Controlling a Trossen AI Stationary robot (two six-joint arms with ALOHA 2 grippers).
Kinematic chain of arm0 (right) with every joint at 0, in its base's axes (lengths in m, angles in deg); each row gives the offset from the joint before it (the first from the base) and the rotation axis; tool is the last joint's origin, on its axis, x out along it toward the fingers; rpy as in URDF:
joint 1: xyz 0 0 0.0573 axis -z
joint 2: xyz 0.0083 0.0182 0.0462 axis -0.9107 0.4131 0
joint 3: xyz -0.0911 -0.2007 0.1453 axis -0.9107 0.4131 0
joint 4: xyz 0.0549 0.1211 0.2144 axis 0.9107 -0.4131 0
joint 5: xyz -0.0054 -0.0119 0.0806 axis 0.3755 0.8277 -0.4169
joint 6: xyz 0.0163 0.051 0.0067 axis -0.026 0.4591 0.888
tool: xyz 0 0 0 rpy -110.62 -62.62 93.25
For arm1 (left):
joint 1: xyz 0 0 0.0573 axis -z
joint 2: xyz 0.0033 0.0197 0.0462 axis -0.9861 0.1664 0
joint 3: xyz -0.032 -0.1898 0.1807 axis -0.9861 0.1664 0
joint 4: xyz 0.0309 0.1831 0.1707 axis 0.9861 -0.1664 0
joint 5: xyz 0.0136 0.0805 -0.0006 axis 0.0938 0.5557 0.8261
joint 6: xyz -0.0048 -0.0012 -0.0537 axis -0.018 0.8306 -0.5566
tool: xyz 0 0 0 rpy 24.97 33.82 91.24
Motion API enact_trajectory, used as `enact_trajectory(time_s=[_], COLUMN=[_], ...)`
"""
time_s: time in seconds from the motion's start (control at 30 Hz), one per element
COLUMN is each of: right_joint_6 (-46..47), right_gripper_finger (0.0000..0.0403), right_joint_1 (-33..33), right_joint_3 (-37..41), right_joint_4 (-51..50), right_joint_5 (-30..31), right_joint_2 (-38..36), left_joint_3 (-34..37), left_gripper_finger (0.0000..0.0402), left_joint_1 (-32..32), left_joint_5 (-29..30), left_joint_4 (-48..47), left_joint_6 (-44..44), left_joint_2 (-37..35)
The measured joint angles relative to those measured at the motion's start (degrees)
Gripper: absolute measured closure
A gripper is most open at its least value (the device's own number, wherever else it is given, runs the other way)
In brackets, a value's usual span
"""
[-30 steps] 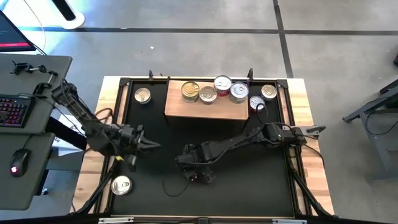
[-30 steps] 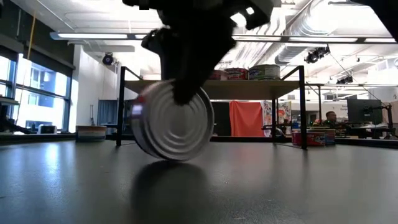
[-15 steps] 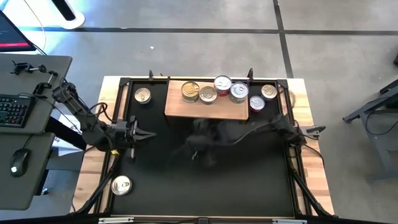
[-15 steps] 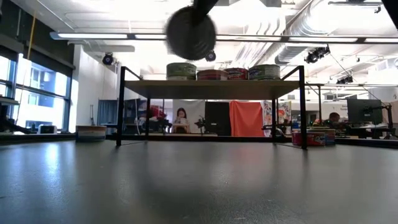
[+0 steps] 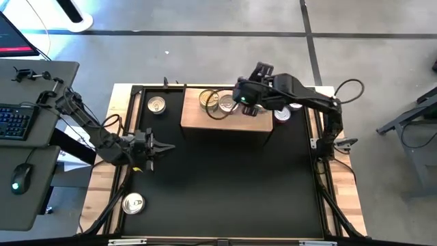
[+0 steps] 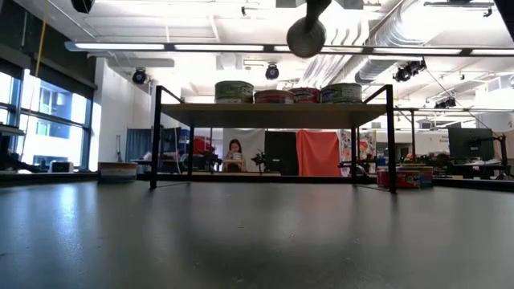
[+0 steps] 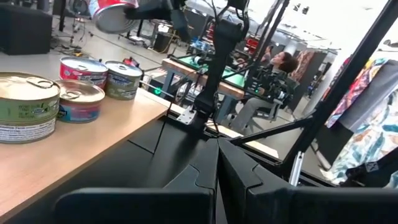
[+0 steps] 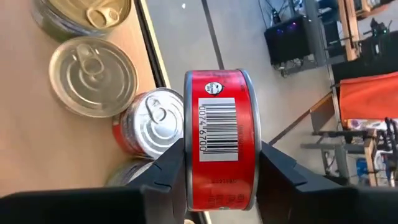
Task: Stack canned seafood by type on shelf
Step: Stack the red tuna can on top of the red tuna can on the shelf
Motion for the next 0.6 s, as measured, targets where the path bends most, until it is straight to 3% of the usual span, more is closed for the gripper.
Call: enact_trajectory(time_s=[0.33,0.6], right_joint_6=[-12.25,-12.79], right_gripper_finger=[0.0273,0.0272], right_joint_1=[6.08,8.92], right_joint_3=[0.04,0.02], right_joint_4=[3.96,3.64], right_joint_5=[-2.58,-2.53], right_joint_2=[5.81,8.44], left_joint_3=[0.0,0.0], left_gripper_finger=[0.0401,0.0401], left_joint_1=[-0.09,0.33], left_joint_5=[-2.87,-5.74], left_joint_4=[1.07,2.22], left_joint_6=[-6.66,-10.38], left_joint_2=[3.65,8.61])
